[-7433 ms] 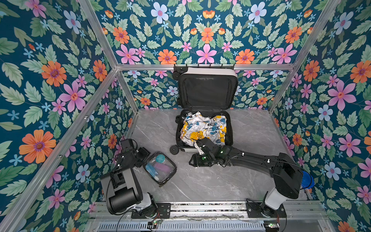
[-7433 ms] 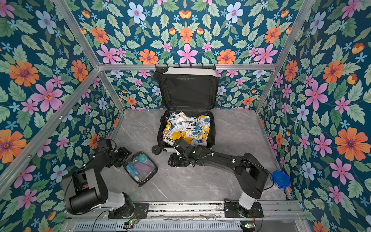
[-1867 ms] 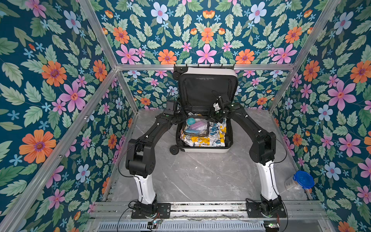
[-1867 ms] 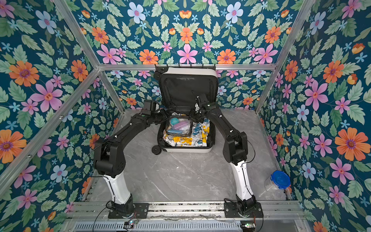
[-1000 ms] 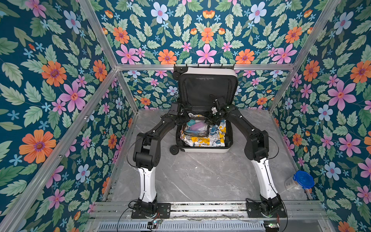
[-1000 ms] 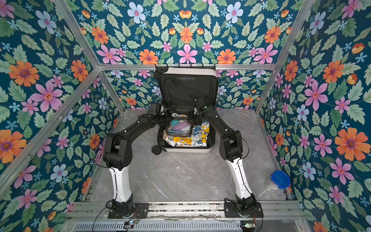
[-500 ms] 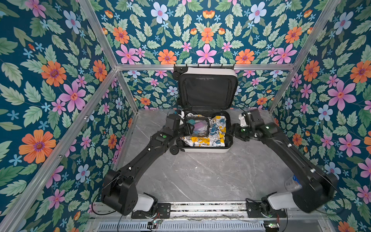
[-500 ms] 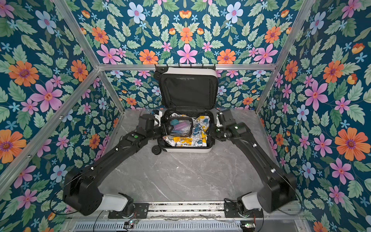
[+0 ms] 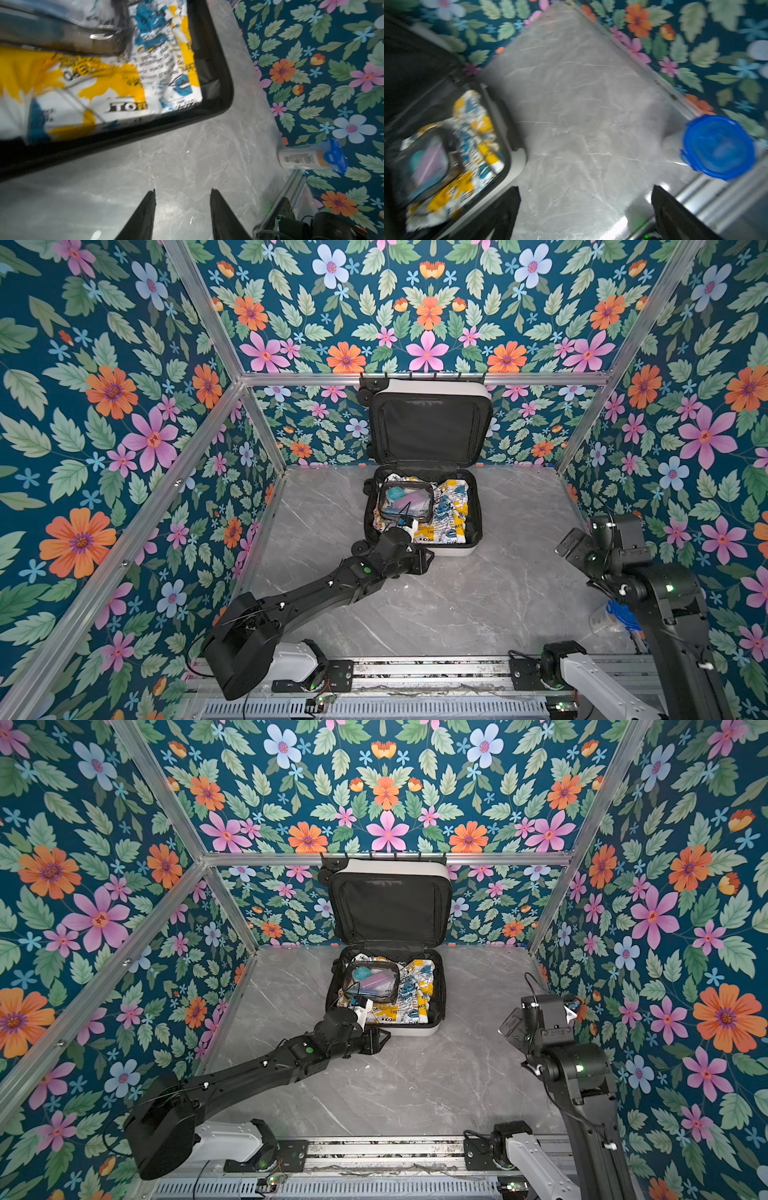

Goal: Pack the luggage
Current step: 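Withdraw the left gripper while the right gripper moves to the blue-lidded container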

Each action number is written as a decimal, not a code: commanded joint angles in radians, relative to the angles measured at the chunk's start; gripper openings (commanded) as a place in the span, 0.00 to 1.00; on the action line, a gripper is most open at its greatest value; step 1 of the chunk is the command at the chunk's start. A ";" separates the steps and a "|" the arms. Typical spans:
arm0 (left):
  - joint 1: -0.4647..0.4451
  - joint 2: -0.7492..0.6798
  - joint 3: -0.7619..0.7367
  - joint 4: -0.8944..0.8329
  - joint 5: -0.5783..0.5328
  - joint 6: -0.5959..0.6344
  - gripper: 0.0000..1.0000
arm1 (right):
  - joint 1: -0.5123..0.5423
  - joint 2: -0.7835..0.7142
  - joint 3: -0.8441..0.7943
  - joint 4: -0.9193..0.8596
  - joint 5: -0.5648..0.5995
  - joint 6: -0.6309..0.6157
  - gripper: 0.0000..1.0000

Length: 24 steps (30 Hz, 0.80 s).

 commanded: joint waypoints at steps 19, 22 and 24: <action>-0.317 0.460 0.469 0.278 0.140 0.116 1.00 | -0.804 0.097 -0.145 0.015 -0.046 -0.102 0.99; -0.319 0.446 0.430 0.310 0.137 0.099 1.00 | -0.805 0.100 -0.169 0.056 -0.036 -0.138 0.99; -0.318 0.440 0.405 0.330 0.139 0.088 1.00 | -0.805 0.117 -0.185 0.081 -0.039 -0.153 0.99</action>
